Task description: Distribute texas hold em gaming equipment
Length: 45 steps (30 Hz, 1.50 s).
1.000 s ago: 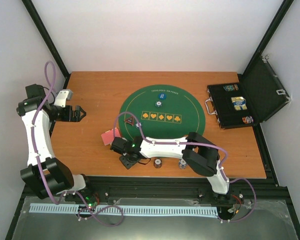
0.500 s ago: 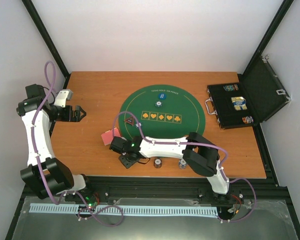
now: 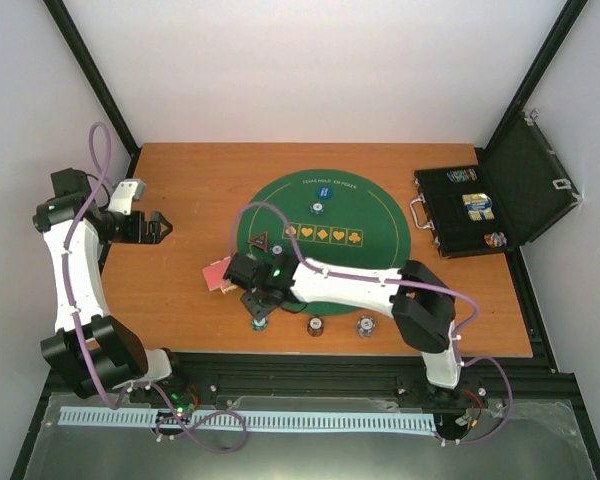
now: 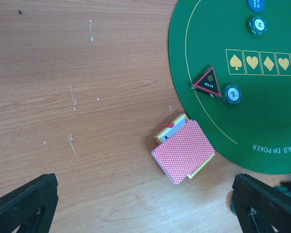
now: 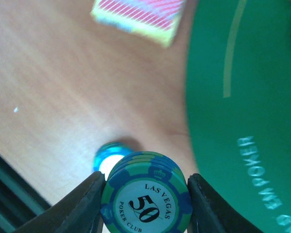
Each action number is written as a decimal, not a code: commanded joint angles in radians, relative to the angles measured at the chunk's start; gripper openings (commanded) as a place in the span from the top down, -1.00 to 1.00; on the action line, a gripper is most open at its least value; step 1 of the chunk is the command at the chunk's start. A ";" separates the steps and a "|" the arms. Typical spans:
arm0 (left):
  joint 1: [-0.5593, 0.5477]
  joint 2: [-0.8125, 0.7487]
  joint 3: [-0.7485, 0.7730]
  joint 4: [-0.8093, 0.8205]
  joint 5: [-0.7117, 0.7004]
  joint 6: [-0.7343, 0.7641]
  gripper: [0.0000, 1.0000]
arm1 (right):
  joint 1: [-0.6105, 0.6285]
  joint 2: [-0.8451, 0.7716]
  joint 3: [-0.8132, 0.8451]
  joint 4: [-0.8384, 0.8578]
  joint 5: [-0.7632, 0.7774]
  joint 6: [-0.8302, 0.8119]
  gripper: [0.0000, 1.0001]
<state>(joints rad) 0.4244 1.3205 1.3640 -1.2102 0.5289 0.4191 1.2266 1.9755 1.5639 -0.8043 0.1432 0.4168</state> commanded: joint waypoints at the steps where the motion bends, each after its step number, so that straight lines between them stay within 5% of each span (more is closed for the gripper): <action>1: -0.002 -0.012 0.024 -0.024 0.021 0.008 -1.00 | -0.122 -0.091 0.021 -0.038 0.052 -0.062 0.43; 9: -0.001 -0.012 0.035 -0.025 0.027 0.007 -1.00 | -0.481 -0.066 0.091 -0.035 0.015 -0.193 0.41; 17: -0.001 0.018 0.026 -0.023 0.053 0.005 -0.99 | -0.703 0.172 0.349 -0.056 -0.043 -0.234 0.42; 26: -0.001 0.036 0.036 -0.018 0.080 0.009 -1.00 | -0.785 0.442 0.612 -0.118 -0.085 -0.242 0.42; 45: -0.001 0.044 0.034 -0.005 0.063 0.021 -1.00 | -0.808 0.477 0.614 -0.121 -0.110 -0.225 0.45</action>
<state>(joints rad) 0.4244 1.3598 1.3666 -1.2129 0.5873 0.4202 0.4282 2.4935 2.2093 -0.9096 0.0402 0.1886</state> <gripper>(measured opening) 0.996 0.425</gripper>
